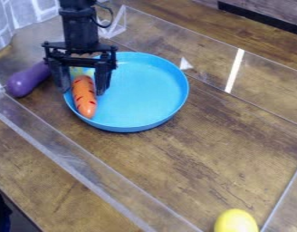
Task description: Move the carrot to the right side
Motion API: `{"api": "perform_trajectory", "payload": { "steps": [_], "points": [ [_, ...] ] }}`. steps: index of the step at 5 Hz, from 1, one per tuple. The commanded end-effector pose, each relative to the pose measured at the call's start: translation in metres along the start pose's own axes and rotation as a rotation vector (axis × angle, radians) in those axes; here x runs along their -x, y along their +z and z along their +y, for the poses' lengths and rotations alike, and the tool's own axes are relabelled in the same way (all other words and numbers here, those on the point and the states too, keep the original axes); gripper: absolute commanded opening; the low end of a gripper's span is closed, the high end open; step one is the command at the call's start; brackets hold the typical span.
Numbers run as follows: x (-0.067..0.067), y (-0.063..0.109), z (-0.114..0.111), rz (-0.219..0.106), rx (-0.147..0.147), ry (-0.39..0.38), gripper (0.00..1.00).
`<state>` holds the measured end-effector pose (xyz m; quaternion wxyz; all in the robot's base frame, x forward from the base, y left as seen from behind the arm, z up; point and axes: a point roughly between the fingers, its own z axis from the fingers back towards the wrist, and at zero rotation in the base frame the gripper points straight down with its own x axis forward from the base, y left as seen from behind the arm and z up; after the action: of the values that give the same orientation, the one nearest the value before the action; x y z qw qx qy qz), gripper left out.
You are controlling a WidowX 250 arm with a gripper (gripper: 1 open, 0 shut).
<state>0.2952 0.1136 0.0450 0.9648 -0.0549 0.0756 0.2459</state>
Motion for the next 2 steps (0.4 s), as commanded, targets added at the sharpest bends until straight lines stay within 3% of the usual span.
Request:
{"api": "perform_trajectory", "payload": {
  "steps": [1, 2],
  "points": [
    [-0.0134, 0.0148, 0.0097, -0.052, 0.020, 0.025, 1.00],
    [-0.0162, 0.0092, 0.0093, -0.048, 0.017, 0.030, 0.00]
  ]
}}
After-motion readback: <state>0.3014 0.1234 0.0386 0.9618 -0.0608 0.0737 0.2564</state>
